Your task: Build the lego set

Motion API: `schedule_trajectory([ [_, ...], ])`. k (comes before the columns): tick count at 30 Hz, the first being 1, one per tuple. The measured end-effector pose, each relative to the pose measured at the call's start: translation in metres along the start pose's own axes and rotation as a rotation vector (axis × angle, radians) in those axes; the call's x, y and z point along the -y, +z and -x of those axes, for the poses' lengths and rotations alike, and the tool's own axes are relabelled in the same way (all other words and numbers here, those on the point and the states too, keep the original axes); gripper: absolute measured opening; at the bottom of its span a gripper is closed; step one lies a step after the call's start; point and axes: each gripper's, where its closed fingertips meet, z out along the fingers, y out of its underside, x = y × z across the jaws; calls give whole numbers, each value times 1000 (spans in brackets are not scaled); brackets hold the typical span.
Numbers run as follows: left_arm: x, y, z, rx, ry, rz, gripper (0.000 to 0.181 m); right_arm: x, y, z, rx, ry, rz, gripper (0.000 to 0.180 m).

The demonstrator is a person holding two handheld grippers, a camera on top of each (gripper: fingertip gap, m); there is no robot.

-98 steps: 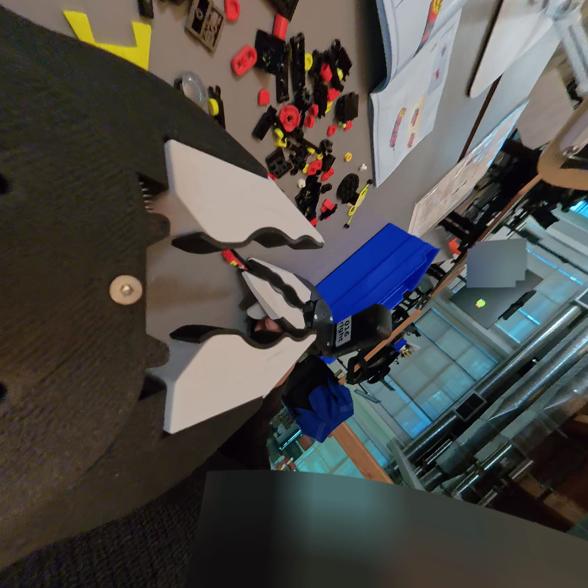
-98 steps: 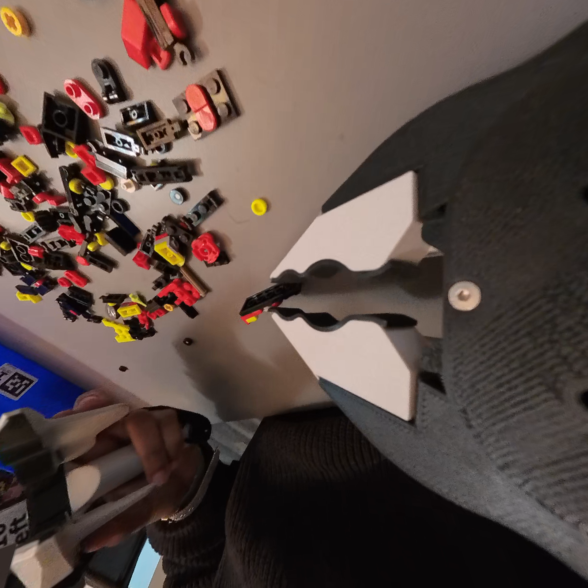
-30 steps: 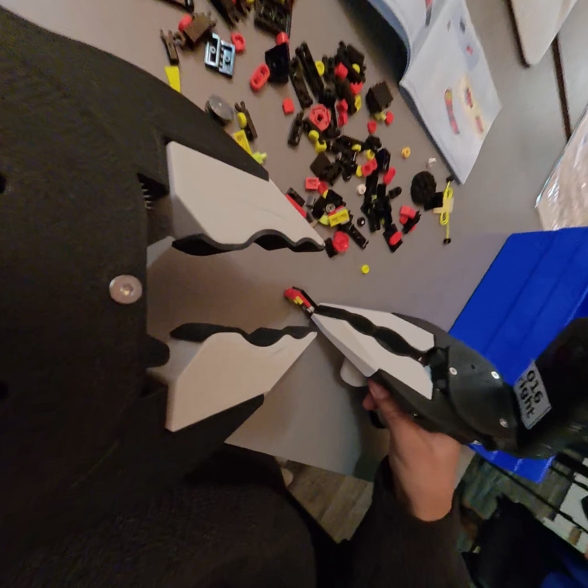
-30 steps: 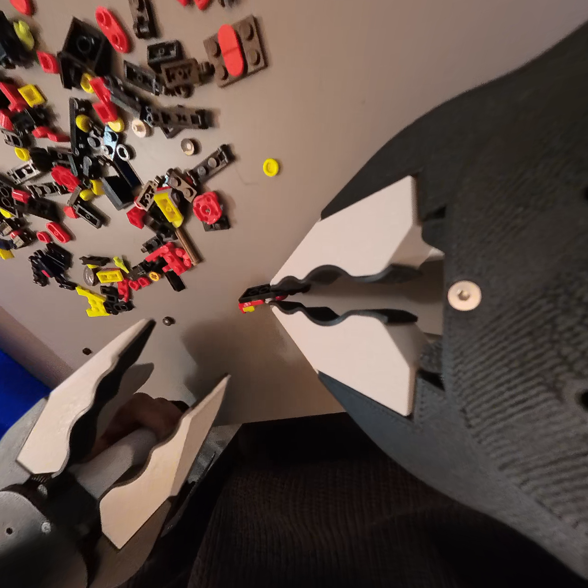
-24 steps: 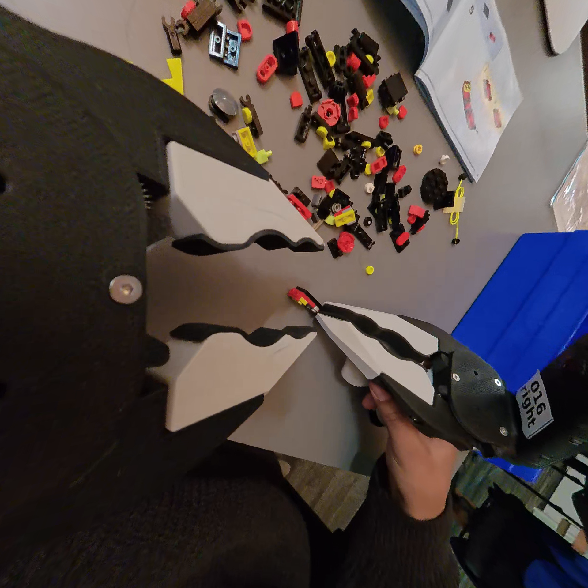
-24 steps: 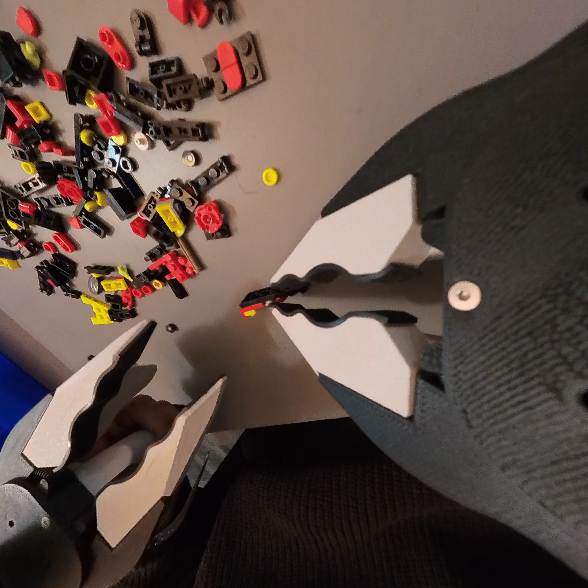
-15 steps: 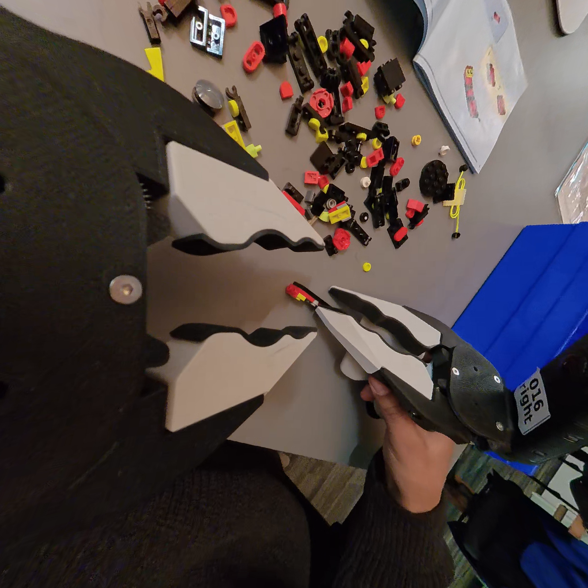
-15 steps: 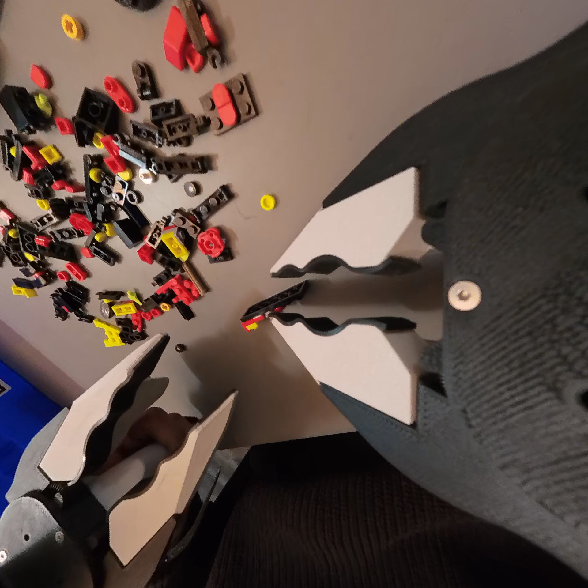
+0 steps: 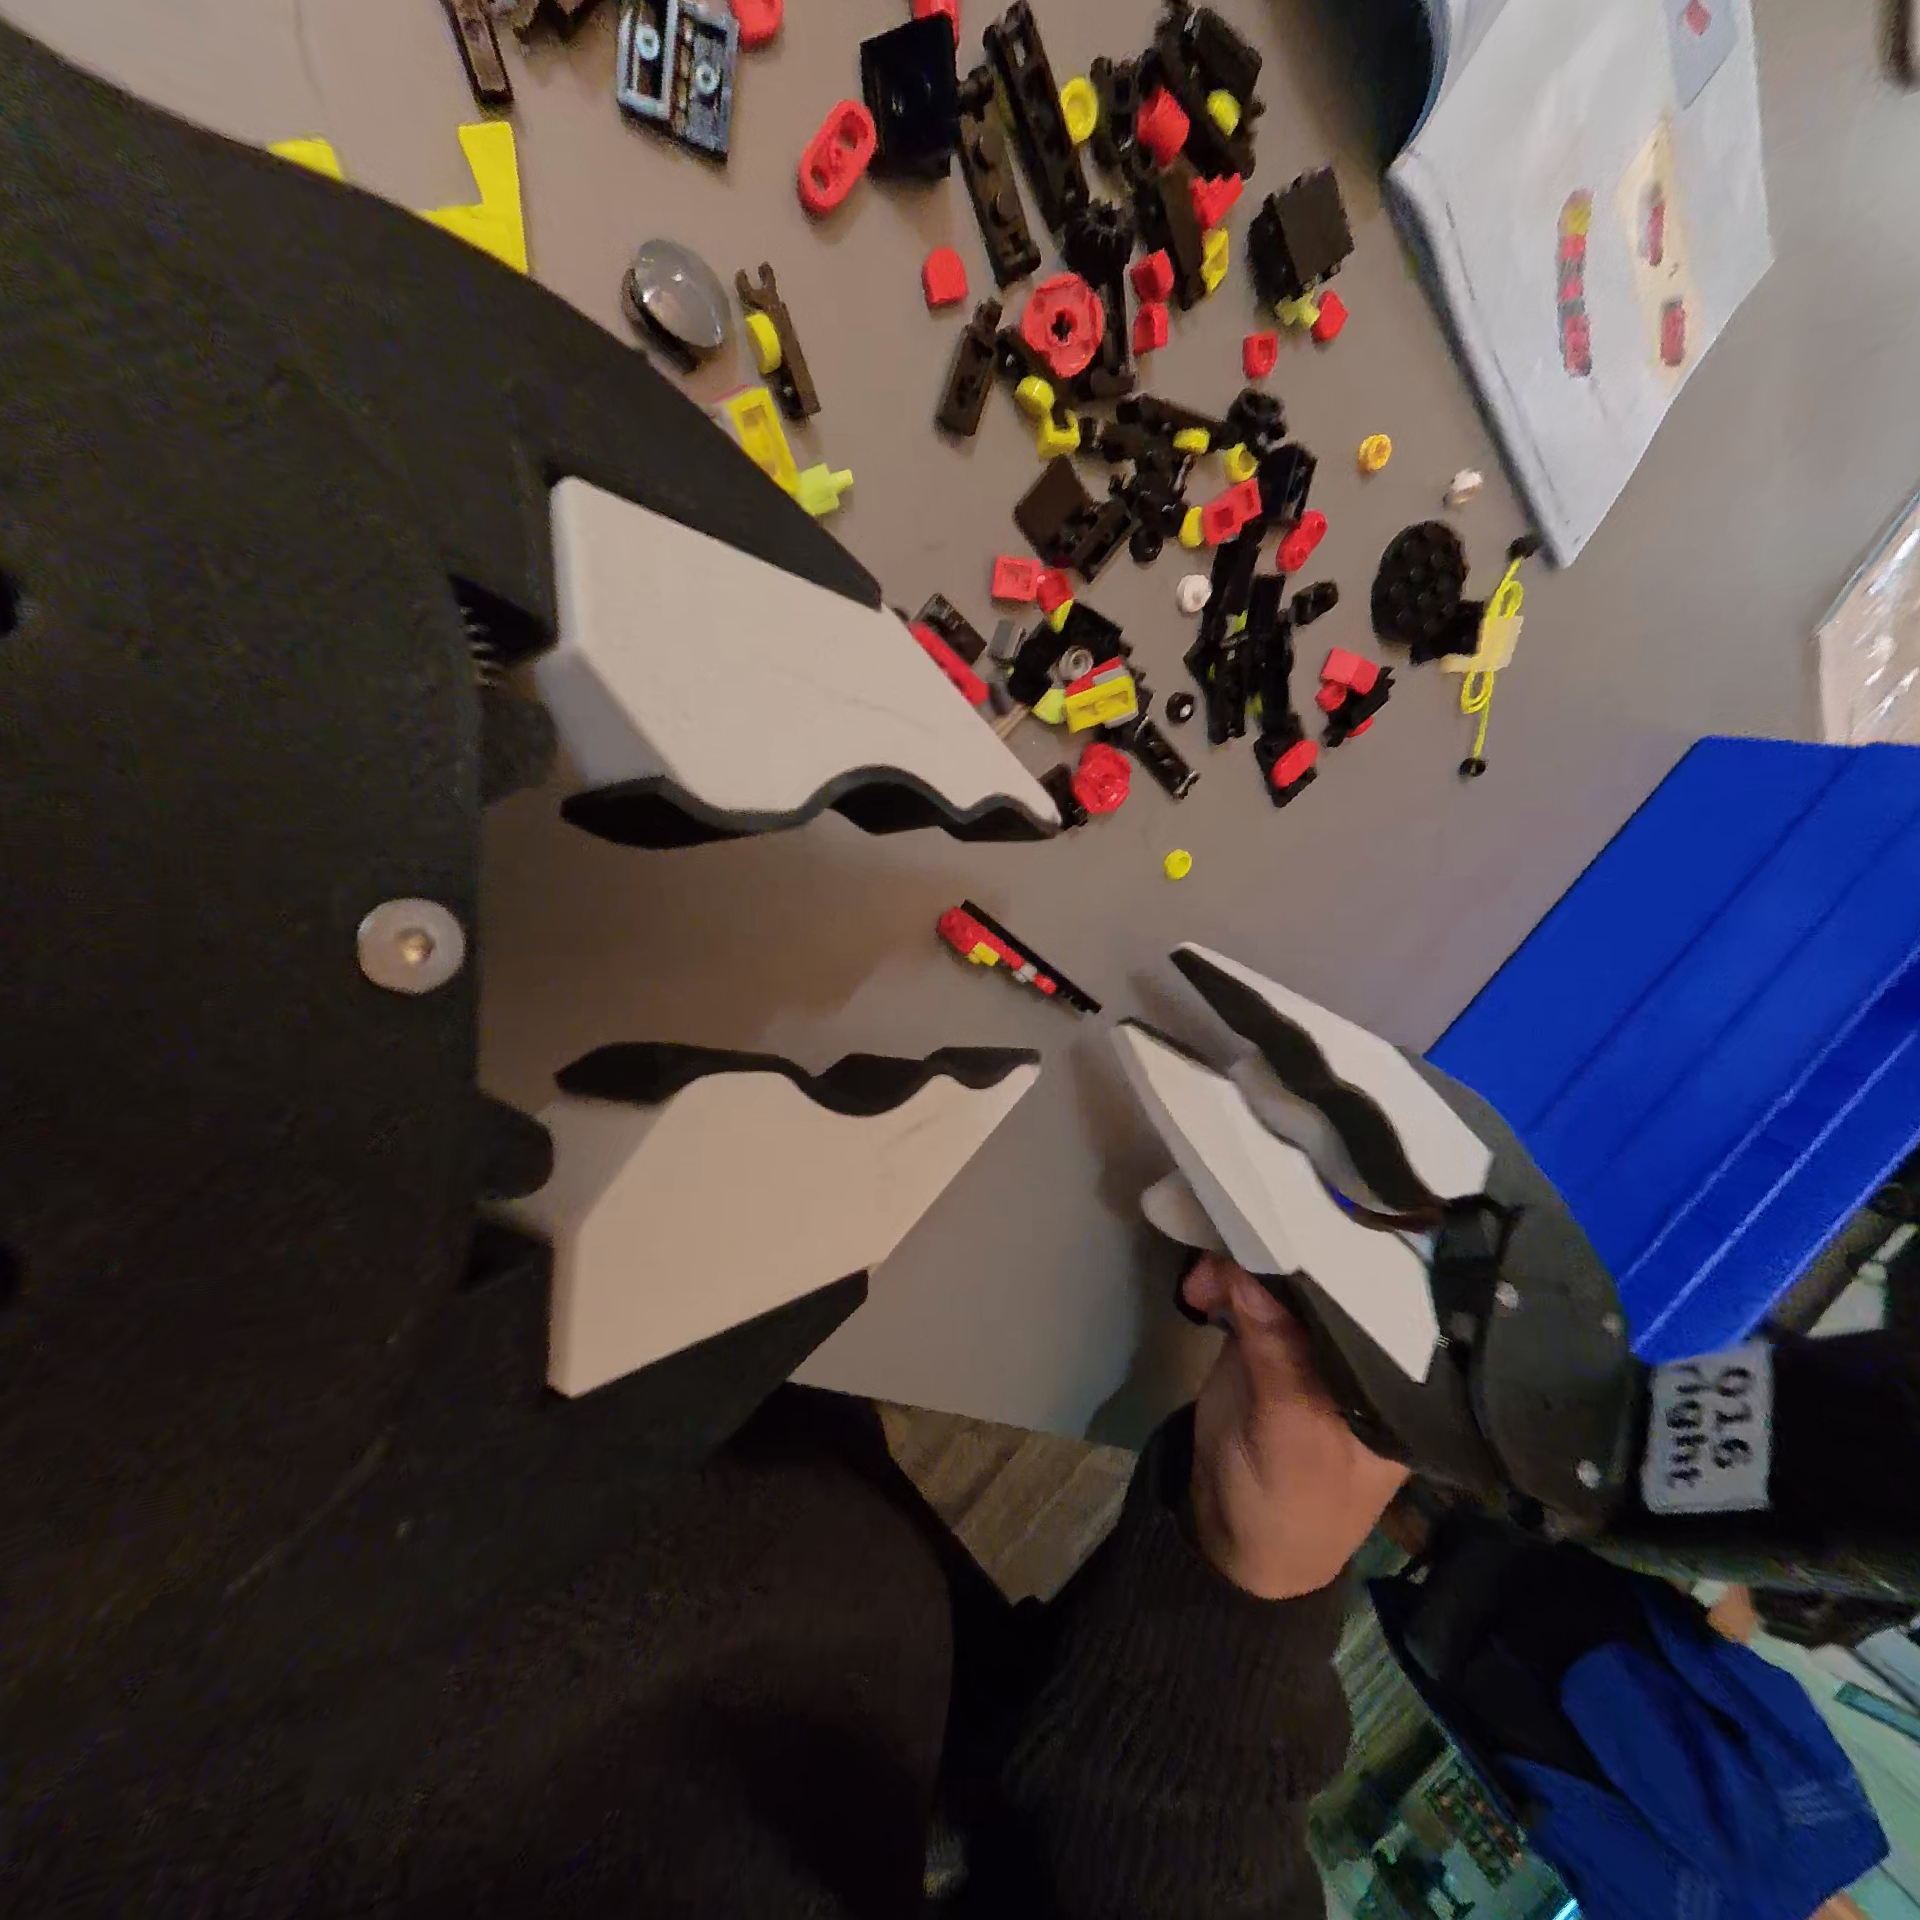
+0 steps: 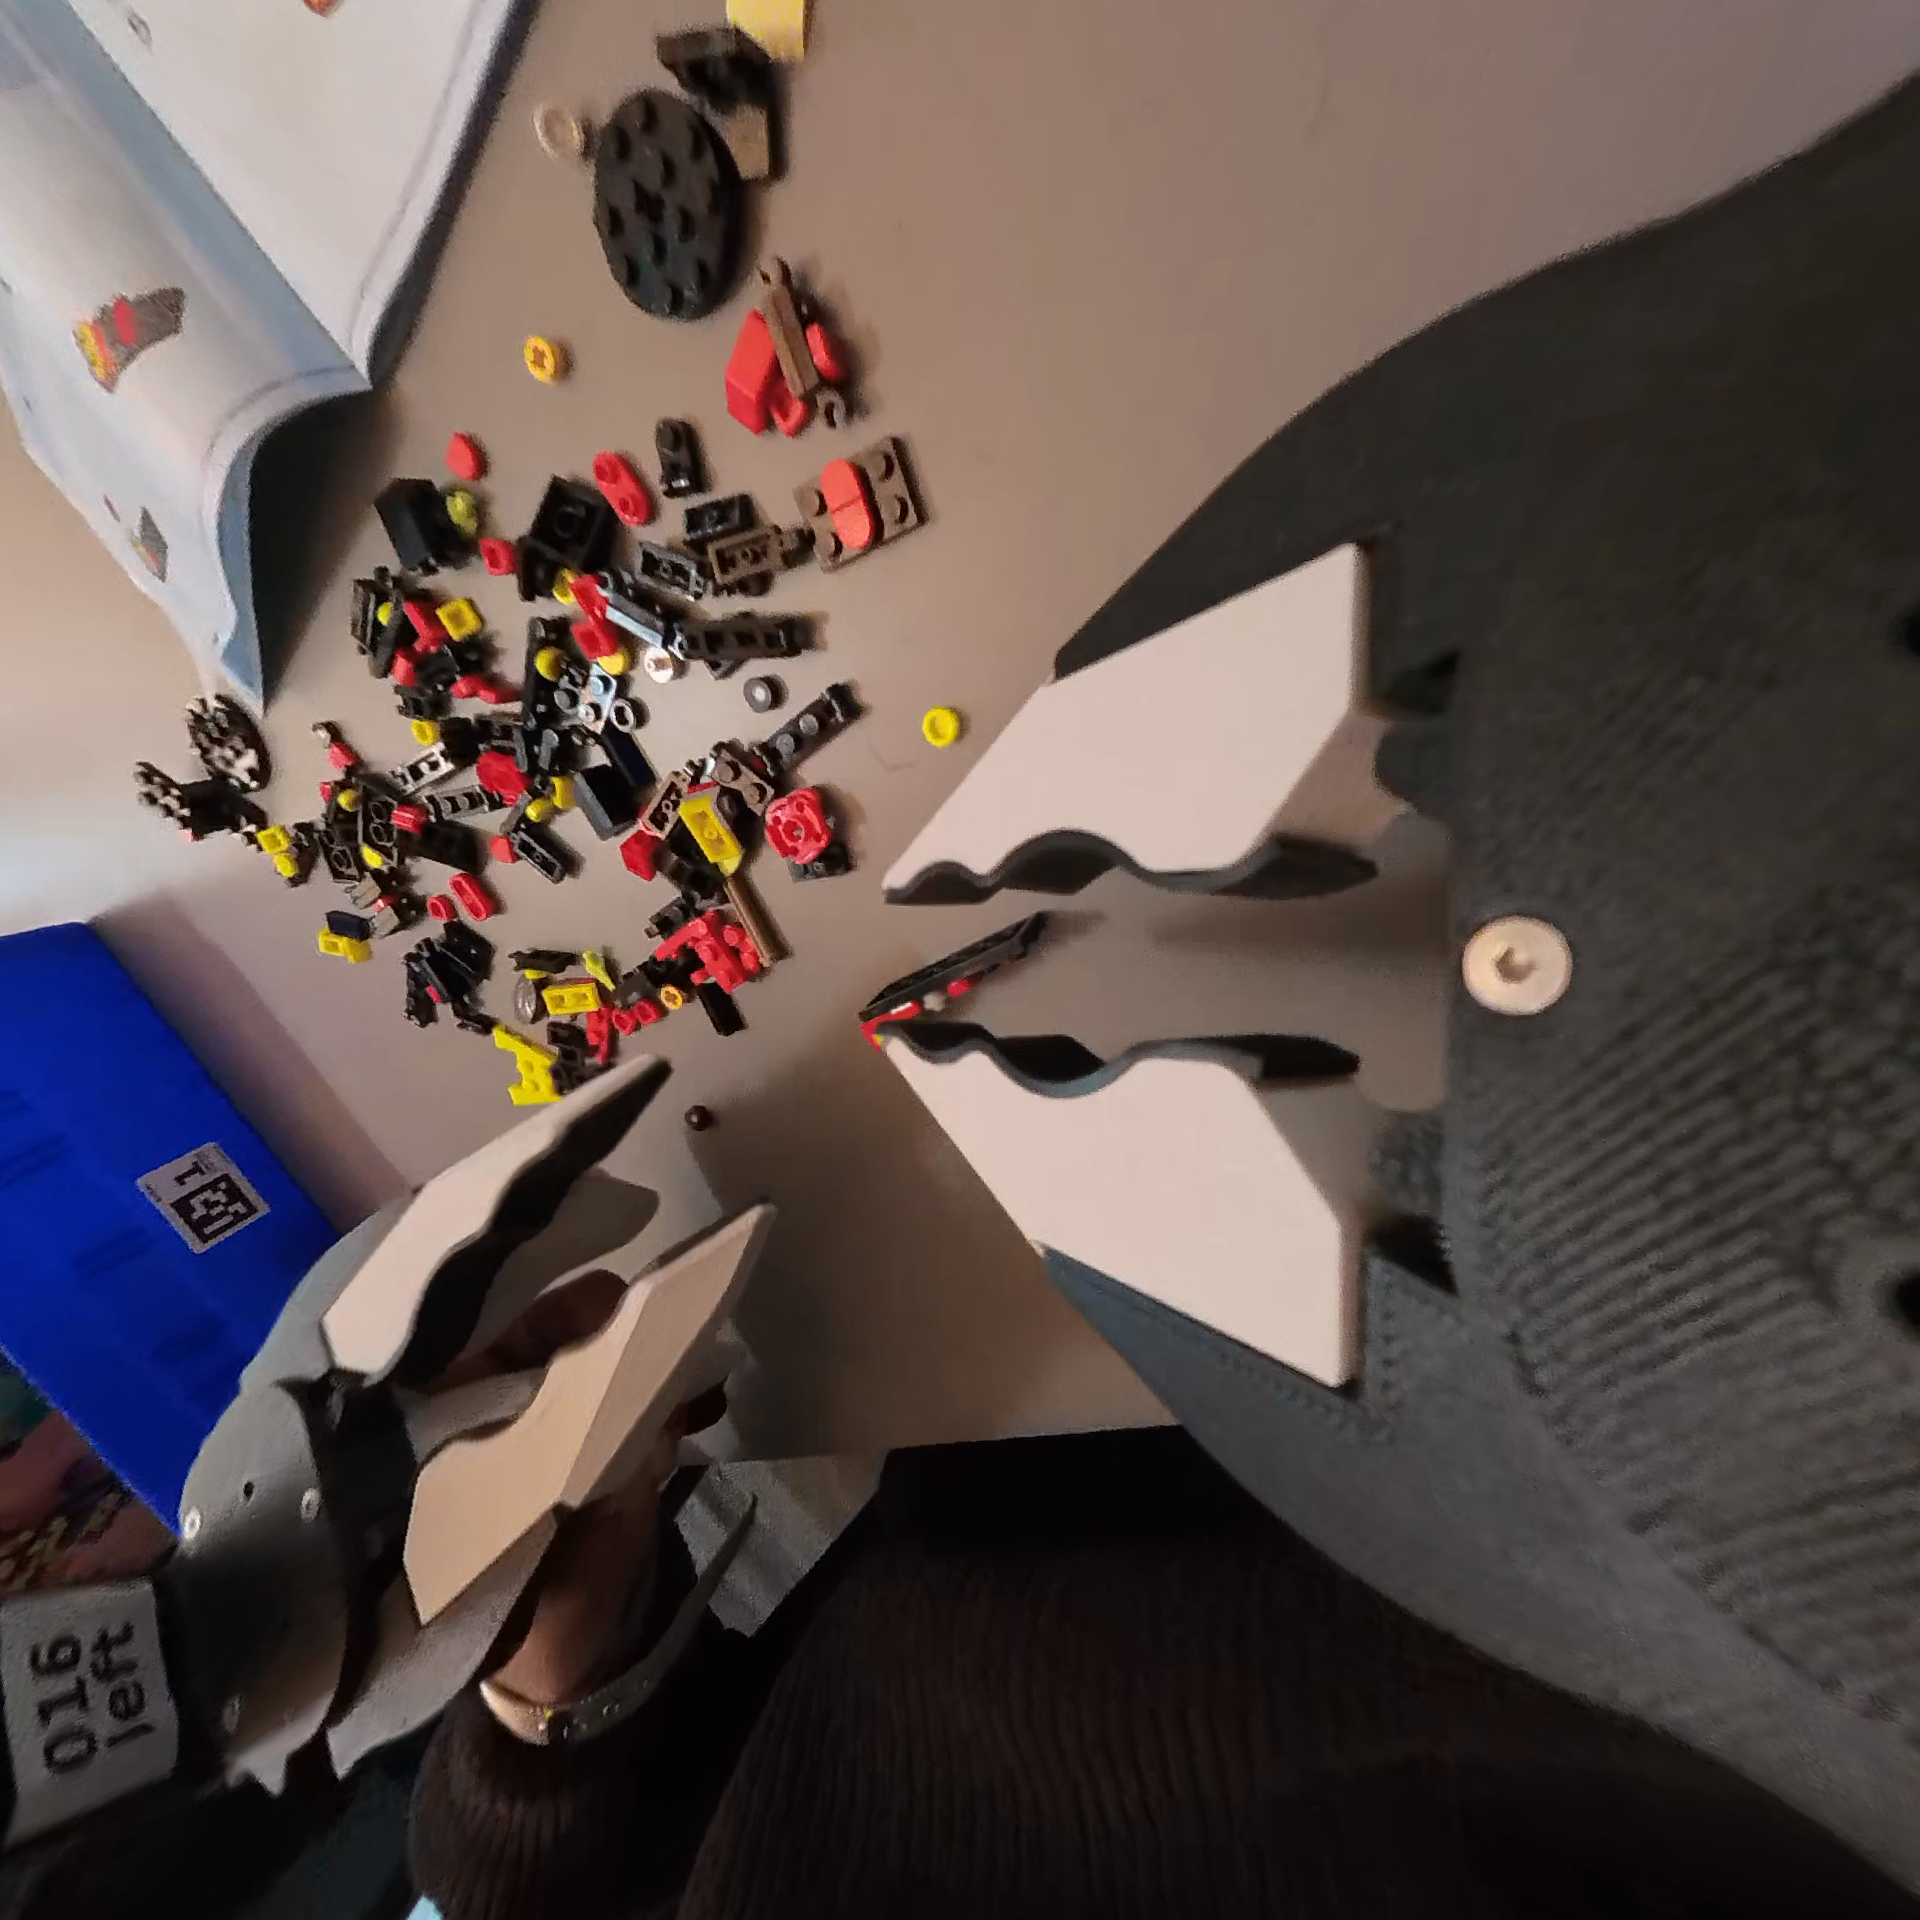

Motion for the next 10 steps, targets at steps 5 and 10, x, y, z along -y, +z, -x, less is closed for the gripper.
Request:
schedule_trajectory([
  [5,-4,2,-5,-52,-39,44,31,4,-15,4,-69,-152,-27,28],
  [10,-14,11,-1,-31,-6,116,27,2,-22,16,-187,-458,-7,28],
])
